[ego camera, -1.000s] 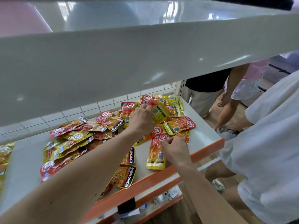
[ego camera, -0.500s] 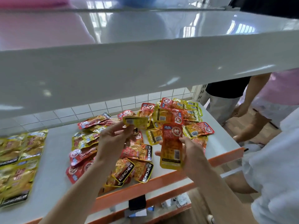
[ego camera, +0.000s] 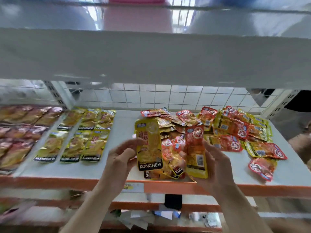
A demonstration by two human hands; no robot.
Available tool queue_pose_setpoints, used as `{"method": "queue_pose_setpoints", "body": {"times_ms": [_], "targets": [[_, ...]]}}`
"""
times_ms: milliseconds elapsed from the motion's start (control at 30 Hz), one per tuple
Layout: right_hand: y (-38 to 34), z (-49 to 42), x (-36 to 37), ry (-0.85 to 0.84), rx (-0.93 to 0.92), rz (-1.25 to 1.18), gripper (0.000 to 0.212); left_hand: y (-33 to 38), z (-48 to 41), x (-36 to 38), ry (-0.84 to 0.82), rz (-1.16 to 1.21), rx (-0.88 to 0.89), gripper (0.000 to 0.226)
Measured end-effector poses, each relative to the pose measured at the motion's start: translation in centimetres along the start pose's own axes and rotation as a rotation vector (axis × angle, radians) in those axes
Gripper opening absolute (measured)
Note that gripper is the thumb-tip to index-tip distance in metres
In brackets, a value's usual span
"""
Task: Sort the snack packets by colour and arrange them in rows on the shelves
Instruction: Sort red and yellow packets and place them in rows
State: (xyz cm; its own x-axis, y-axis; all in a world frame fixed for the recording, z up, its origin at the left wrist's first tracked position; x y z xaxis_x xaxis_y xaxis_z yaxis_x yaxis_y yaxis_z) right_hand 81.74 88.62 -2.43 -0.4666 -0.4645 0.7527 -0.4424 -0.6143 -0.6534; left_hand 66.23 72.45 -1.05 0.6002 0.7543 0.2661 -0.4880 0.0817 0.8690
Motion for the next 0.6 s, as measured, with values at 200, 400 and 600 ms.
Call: {"method": "queue_pose_setpoints", "body": {"times_ms": [200,400,600], "targets": [[3.9,-0.5,3.8,0.133,-0.078,0.109,0.032,1.0,1.9,-6.2,0.125,-0.212,0.089,0.021],[9.3,-0.4,8.9,0.163,-0.093,0.345,0.023,2.4,3.5,-13.0,0.143,-0.204,0.071,0.016],[14.3,-0.2,12.7,0.211,-0.090,0.432,0.035,3.2,3.4,-20.1,0.198,-0.161,0.034,0.039]]}}
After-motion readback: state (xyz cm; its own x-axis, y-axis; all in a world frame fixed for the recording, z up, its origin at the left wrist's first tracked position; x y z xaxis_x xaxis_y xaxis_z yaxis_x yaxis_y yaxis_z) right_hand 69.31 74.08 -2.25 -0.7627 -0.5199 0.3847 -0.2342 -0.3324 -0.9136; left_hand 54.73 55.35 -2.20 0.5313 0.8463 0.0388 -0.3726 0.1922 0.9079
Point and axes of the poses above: each hand's wrist, its own z-axis away from the middle knuckle, its own x-axis out of the palm, y = z × x, the point moved 3 cm from there along -z, towards the middle knuckle, and after that the axes turned 15 degrees about -x, right-handed, at the moved point
